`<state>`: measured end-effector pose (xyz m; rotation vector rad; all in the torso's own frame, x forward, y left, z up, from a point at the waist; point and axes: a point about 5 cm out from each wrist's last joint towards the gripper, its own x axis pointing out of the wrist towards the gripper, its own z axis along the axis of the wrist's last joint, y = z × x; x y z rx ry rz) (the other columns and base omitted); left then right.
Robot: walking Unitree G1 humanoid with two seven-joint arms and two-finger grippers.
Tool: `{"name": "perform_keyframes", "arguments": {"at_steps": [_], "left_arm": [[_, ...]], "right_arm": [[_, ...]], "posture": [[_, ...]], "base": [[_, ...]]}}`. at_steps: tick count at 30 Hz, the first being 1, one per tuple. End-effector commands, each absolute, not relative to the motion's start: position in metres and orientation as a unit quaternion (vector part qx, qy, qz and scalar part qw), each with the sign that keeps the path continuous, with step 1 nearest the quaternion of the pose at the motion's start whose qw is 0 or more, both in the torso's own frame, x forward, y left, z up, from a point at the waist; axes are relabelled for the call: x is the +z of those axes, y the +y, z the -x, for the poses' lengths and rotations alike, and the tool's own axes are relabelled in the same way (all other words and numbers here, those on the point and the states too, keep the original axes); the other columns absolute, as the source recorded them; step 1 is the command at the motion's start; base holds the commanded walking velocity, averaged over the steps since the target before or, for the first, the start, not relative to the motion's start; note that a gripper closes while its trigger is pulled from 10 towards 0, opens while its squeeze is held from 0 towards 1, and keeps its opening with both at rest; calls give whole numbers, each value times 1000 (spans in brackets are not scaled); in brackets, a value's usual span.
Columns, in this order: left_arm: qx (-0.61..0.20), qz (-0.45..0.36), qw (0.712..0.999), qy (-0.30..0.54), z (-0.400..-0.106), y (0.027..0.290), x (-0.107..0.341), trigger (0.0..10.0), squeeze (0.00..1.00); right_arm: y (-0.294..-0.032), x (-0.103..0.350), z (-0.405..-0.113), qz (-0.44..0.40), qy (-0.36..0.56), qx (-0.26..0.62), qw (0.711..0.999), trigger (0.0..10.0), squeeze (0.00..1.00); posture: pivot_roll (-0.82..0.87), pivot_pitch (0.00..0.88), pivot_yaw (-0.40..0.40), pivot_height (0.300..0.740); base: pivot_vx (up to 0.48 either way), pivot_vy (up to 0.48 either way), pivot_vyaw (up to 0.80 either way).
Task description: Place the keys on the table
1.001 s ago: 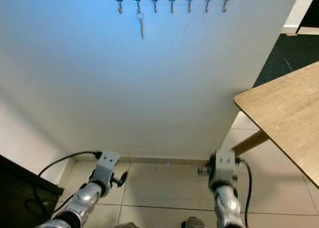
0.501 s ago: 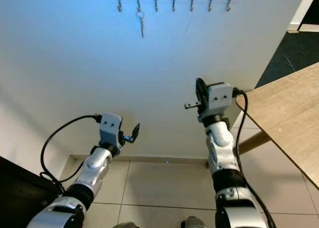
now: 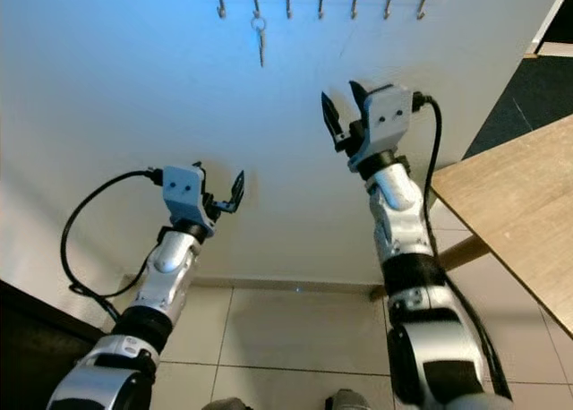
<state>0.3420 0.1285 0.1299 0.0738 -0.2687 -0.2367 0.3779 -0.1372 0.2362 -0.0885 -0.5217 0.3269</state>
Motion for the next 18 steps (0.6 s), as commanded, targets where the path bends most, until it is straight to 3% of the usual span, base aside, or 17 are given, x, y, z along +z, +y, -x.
{"name": "perform_keyframes", "arguments": {"at_steps": [1, 2, 3, 6, 7, 13, 14, 15, 16, 18], "left_arm": [[-123, -37, 981, -148, -344, 124, 139, 10000, 0], [-123, -39, 980, -153, -344, 124, 143, 10000, 0], [-124, -39, 978, -161, -345, 124, 147, 10000, 0], [-123, -39, 978, -162, -345, 124, 148, 10000, 0], [-124, -39, 978, -164, -346, 123, 150, 10000, 0], [-126, -46, 976, -173, -346, 123, 156, 10000, 0], [-126, -46, 976, -173, -346, 123, 156, 10000, 0], [-126, -46, 976, -173, -346, 123, 156, 10000, 0], [-125, -46, 976, -173, -346, 123, 156, 10000, 0], [-125, -46, 976, -172, -345, 123, 156, 10000, 0]], "right_arm": [[-136, 241, -385, 42, -247, 161, 955, 10000, 0], [-134, 245, -387, 36, -247, 166, 954, 10000, 0], [-130, 251, -390, 28, -247, 177, 952, 10000, 114], [-129, 252, -391, 28, -246, 179, 952, 10000, 114], [-127, 254, -392, 27, -244, 185, 952, 10000, 1000], [-107, 263, -398, 25, -235, 228, 945, 10000, 1000], [-103, 264, -399, 25, -232, 236, 943, 10000, 820], [-101, 264, -399, 25, -230, 241, 943, 10000, 820], [-98, 264, -400, 26, -228, 247, 941, 10000, 596], [-94, 265, -400, 25, -226, 258, 939, 10000, 545]], "posture": [[24, 95, -11, 740], [24, 96, -11, 740], [24, 97, -13, 740], [24, 97, -13, 740], [25, 99, -15, 740], [27, 101, -21, 740], [27, 102, -22, 740], [27, 102, -22, 740], [27, 102, -23, 740], [27, 103, -24, 740]], "base": [[0, 0, 0], [0, 0, 0], [0, 0, 0], [0, 0, 0], [0, 0, 0], [0, 0, 0], [0, 0, 0], [0, 0, 0], [0, 0, 0], [0, 0, 0]]}}
